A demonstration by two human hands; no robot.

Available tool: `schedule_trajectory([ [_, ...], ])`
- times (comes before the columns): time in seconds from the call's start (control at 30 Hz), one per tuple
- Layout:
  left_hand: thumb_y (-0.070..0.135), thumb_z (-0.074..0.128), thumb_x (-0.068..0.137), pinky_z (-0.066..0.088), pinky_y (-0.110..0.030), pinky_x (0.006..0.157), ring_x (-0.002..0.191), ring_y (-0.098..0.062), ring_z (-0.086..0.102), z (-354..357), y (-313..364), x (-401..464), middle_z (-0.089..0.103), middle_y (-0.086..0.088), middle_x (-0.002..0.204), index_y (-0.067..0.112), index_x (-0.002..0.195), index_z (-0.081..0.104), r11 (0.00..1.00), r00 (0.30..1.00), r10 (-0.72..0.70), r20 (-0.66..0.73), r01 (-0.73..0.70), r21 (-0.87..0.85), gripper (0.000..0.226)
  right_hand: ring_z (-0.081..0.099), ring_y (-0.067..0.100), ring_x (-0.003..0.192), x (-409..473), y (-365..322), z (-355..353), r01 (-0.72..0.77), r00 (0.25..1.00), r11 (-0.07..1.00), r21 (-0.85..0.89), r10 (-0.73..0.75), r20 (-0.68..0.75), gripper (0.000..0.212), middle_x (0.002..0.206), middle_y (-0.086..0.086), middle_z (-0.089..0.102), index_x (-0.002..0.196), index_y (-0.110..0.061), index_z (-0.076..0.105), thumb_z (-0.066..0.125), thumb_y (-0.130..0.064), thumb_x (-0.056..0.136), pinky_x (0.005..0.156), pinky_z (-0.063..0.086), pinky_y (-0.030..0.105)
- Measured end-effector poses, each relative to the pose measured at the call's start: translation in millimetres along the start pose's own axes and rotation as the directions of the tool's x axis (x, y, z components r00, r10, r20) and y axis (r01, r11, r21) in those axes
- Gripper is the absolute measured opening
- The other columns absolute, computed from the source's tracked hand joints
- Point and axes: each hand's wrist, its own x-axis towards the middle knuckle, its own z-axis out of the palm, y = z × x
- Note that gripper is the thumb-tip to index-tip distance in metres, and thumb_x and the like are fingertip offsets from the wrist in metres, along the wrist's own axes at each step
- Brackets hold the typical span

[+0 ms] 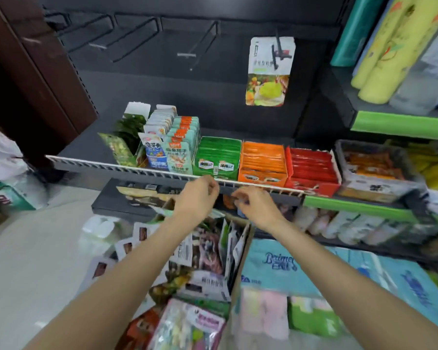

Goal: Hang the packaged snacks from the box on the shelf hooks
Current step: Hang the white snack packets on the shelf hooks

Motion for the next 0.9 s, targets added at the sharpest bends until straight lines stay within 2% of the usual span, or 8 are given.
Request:
schedule_trajectory([
  [0.17, 0.024, 0.052, 0.096, 0.051, -0.036, 0.084, 0.097, -0.026, 0.063, 22, -29, -47, 0.068, -0.01, 0.107, 0.01, 0.115, 0.063, 0.989, 0.944, 0.085, 0.317, -0.118, 0.089, 0.027, 0.059, 0.03, 0.104, -40, -1, 41, -0.025, 0.985, 0.998, -0.064, 0.035, 0.168, 0.037, 0.125, 0.015, 0.059, 0.127, -0.012, 0.058, 0.045, -0.006, 0.093, 0.073, 0.042, 0.031],
  [0.27, 0.037, 0.061, 0.088, 0.05, -0.036, 0.081, 0.095, -0.027, 0.062, 37, -35, -61, 0.068, -0.009, 0.1, 0.008, 0.101, 0.066, 0.978, 0.909, 0.094, 0.405, -0.161, 0.135, 0.032, 0.042, 0.025, 0.131, -54, 5, 51, -0.022, 0.985, 0.994, -0.11, 0.04, 0.171, 0.051, 0.15, 0.004, 0.036, 0.136, -0.009, 0.048, 0.04, 0.008, 0.088, 0.096, 0.036, 0.028],
  [0.33, 0.037, 0.065, 0.086, 0.049, -0.036, 0.08, 0.093, -0.026, 0.061, 45, -32, -64, 0.067, -0.009, 0.097, 0.009, 0.098, 0.067, 0.976, 0.916, 0.071, 0.395, -0.146, 0.164, 0.031, 0.039, 0.024, 0.133, -55, 16, 57, -0.038, 0.991, 0.989, -0.145, 0.056, 0.123, 0.065, 0.148, 0.004, 0.038, 0.14, -0.015, 0.043, 0.04, 0.014, 0.081, 0.103, 0.038, 0.034],
  [0.4, 0.034, 0.065, 0.086, 0.051, -0.036, 0.078, 0.088, -0.027, 0.063, 54, -29, -63, 0.067, -0.01, 0.087, 0.007, 0.085, 0.068, 0.98, 0.93, 0.038, 0.365, -0.107, 0.17, 0.027, 0.046, 0.027, 0.123, -56, 25, 62, -0.07, 0.994, 0.978, -0.197, 0.085, 0.069, 0.074, 0.135, 0.006, 0.049, 0.141, -0.025, 0.039, 0.044, 0.012, 0.078, 0.092, 0.046, 0.042],
  [0.5, 0.029, 0.064, 0.087, 0.051, -0.036, 0.074, 0.082, -0.029, 0.063, 64, -21, -63, 0.063, -0.011, 0.077, 0.007, 0.067, 0.059, 0.987, 0.944, -0.004, 0.33, -0.049, 0.154, 0.029, 0.044, 0.028, 0.114, -58, 28, 61, -0.096, 0.994, 0.939, -0.331, 0.108, 0.019, 0.053, 0.119, 0.007, 0.049, 0.13, -0.018, 0.048, 0.048, 0.006, 0.083, 0.076, 0.045, 0.038],
  [0.7, 0.01, 0.049, 0.091, 0.043, -0.037, 0.067, 0.086, -0.037, 0.058, 58, -19, -63, 0.062, -0.026, 0.096, -0.001, 0.084, 0.054, 0.997, 0.967, -0.013, 0.255, -0.007, 0.077, 0.014, 0.047, 0.024, 0.103, -54, 22, 44, 0.03, 1.0, 0.928, -0.371, -0.027, 0.012, 0.014, 0.106, 0.002, 0.054, 0.089, -0.017, 0.067, 0.06, -0.006, 0.085, 0.08, 0.045, 0.038],
  [0.8, 0.009, 0.04, 0.094, 0.039, -0.035, 0.061, 0.074, -0.033, 0.05, 35, -19, -60, 0.057, -0.024, 0.084, 0.001, 0.088, 0.043, 0.999, 0.993, 0.043, 0.112, -0.044, 0.008, 0.01, 0.049, 0.023, 0.096, -50, 17, 24, 0.107, 0.993, 0.959, -0.263, -0.115, -0.016, 0.009, 0.09, -0.002, 0.052, 0.086, -0.015, 0.066, 0.063, -0.007, 0.085, 0.081, 0.042, 0.039],
  [0.9, 0.011, 0.043, 0.096, 0.048, -0.038, 0.065, 0.073, -0.032, 0.056, 6, -23, -54, 0.063, -0.018, 0.08, 0.001, 0.102, 0.053, 0.994, 0.994, 0.103, -0.024, -0.103, -0.019, 0.015, 0.046, 0.015, 0.092, -48, 6, -2, 0.147, 0.983, 0.973, -0.175, -0.163, -0.079, 0.004, 0.088, -0.006, 0.051, 0.084, -0.016, 0.065, 0.067, -0.012, 0.083, 0.077, 0.038, 0.034],
])
